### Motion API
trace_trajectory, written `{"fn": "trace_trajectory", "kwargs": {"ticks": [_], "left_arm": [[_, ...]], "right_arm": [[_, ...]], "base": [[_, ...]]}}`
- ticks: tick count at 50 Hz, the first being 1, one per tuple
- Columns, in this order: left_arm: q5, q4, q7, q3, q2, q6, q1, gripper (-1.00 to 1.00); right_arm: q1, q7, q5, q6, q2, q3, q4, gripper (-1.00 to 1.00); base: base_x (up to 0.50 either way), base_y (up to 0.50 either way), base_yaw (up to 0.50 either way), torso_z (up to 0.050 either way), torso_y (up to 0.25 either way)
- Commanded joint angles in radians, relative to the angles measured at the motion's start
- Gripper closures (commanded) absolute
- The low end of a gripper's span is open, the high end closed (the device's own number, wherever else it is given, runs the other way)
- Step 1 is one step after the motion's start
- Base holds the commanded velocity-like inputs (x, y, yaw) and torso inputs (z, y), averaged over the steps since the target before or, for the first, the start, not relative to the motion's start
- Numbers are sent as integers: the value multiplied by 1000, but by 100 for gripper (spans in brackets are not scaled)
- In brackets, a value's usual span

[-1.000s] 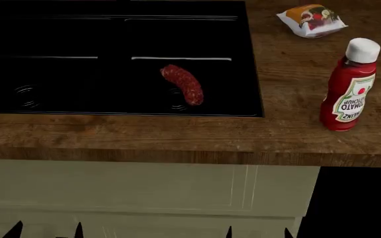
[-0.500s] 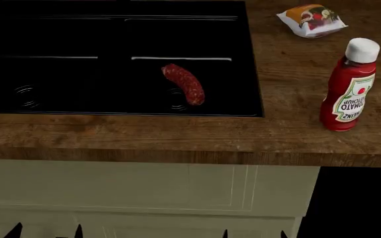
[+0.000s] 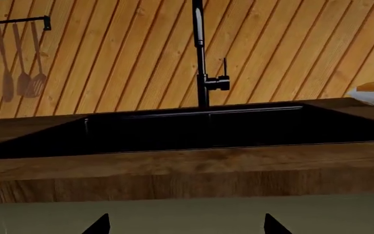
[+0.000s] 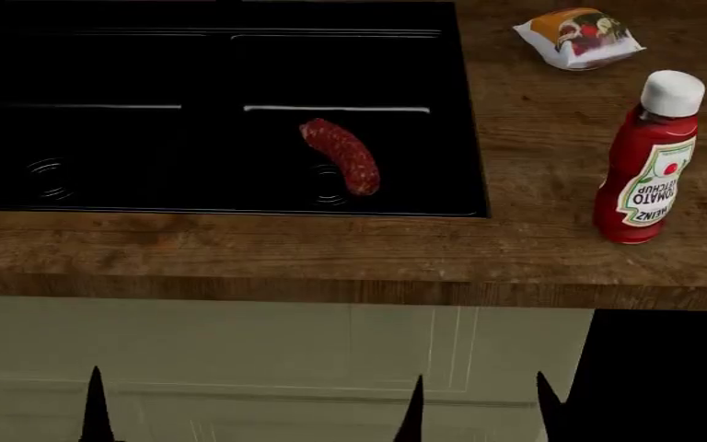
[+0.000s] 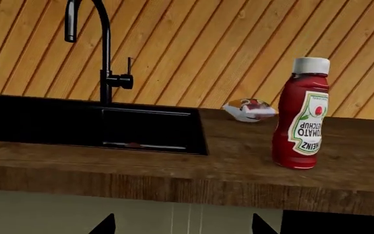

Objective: Pick the ketchup from the counter and place it in the sink

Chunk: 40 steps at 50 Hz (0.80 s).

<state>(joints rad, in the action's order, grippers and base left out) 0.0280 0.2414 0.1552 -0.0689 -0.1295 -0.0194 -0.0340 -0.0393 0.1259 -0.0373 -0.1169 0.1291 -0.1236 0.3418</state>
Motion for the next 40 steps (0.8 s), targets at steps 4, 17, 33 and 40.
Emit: {"fn": "trace_trajectory", "kwargs": {"ticks": [4,17,33,40], "left_arm": [[20,163,24,27,-35,-236,59,-100],[150,378,-29,76,-104,-604,220,-100],[189,429,-36,78,-139,-749,341,-100],[191,422,-42,67,-145,-746,356,-100]], "right_arm": [[27,23,7,-174,44,4,192,-100],[115,16,-17,-494,85,25,426,-100],[330,-15,-99,-961,115,162,660,-100],[380,264,-394,-1033,322,215,705,-100]], "base": [[0,0,0,0,0],[0,0,0,0,0],[0,0,0,0,0],[0,0,0,0,0]]}}
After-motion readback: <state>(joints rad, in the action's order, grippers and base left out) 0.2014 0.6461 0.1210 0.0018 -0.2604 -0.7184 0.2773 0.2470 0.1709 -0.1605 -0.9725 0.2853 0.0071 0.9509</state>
